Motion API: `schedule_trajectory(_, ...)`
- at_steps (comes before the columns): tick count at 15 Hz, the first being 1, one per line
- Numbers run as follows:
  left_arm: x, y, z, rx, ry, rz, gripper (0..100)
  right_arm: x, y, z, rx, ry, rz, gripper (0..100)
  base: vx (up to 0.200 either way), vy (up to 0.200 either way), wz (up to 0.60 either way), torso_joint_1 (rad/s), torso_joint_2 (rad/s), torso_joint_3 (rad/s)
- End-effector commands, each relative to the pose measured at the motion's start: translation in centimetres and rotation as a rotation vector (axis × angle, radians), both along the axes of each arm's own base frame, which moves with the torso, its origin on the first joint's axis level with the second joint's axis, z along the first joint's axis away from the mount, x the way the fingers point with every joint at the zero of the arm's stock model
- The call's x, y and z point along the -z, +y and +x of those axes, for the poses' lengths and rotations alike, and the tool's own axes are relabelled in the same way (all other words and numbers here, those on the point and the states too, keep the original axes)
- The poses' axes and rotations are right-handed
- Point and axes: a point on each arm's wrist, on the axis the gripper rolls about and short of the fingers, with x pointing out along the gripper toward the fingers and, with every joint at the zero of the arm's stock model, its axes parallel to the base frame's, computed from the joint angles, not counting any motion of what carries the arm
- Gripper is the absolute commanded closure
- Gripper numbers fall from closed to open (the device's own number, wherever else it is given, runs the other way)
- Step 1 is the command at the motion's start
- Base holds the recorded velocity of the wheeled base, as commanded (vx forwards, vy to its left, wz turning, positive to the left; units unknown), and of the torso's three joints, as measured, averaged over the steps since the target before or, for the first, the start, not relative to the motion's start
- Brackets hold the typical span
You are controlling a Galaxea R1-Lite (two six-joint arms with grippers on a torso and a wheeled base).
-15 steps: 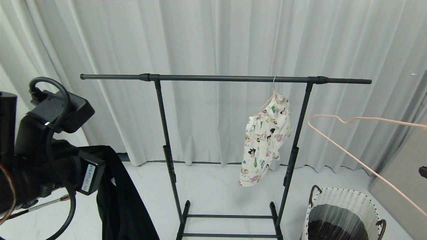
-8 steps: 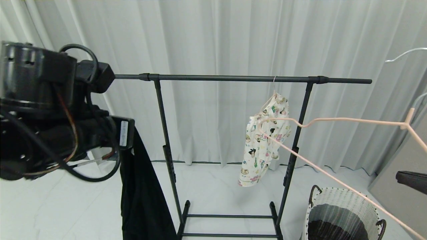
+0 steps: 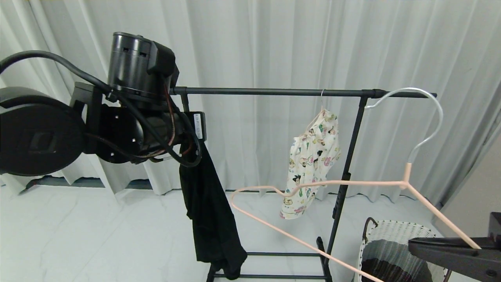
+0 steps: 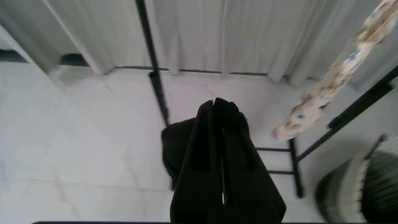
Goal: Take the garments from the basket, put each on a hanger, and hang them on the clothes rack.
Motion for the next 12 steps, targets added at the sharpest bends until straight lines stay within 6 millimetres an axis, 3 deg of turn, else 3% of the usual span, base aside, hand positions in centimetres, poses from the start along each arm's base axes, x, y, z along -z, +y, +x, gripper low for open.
schedule_trajectory(1,0.6,-1.1,0.7,0.005,0.014,-0.020,100,1.3,2.1,1.7,-0.010,0.035,-0.040,100,0.000,0.000,0.00,0.000,0.00,0.000)
schedule_trajectory(3,0.5,-1.2,0.6,0.006,0.012,-0.027,100,1.6,2.6,2.2,-0.006,0.035,-0.035,100,0.000,0.000,0.00,0.000,0.00,0.000)
schedule_trajectory(8,0.2,-2.6,-0.3,0.047,0.004,-0.058,100,2.6,6.2,5.8,0.078,-0.013,0.003,100,0.000,0.000,0.00,0.000,0.00,0.000)
schedule_trajectory(12,0.3,-2.9,-0.5,0.058,0.007,-0.055,100,2.2,7.0,6.6,0.102,-0.029,0.041,100,0.000,0.000,0.00,0.000,0.00,0.000)
